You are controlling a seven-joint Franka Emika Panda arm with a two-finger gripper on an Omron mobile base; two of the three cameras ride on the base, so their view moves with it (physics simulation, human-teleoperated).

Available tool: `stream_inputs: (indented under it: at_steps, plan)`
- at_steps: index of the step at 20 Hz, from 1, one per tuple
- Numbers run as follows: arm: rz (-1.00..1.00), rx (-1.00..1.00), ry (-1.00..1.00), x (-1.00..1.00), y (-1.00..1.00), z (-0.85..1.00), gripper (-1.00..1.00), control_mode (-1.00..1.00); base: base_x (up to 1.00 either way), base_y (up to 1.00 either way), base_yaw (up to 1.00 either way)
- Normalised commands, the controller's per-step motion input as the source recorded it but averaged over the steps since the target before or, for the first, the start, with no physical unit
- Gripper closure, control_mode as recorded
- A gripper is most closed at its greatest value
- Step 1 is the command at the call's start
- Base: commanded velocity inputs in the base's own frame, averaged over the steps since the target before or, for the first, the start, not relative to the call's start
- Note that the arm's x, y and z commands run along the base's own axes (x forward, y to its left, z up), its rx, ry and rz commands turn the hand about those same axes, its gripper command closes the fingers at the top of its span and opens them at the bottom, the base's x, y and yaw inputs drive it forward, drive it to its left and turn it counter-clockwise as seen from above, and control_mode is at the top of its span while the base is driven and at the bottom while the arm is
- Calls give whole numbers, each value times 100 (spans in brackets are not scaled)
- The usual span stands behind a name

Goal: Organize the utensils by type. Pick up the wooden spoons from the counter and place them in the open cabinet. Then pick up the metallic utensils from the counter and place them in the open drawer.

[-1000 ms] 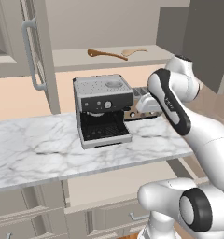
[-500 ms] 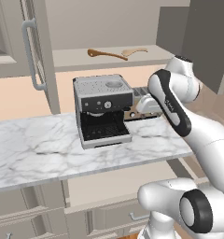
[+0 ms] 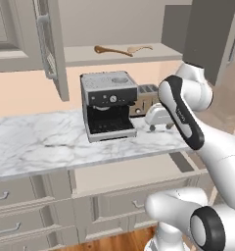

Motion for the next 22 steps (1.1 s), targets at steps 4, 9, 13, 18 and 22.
stream_inputs:
  at_steps: [4,9,13,18,22]
  plan:
    - [0,0,0,0,0,0,-100,100,-64,67,24]
    - [0,0,0,0,0,0,-100,100,-61,83,53]
    - [0,0,0,0,0,0,-100,100,-38,56,94]
    - [0,0,0,0,0,0,-100,100,-28,38,100]
    - [0,0,0,0,0,0,-100,100,-23,35,100]
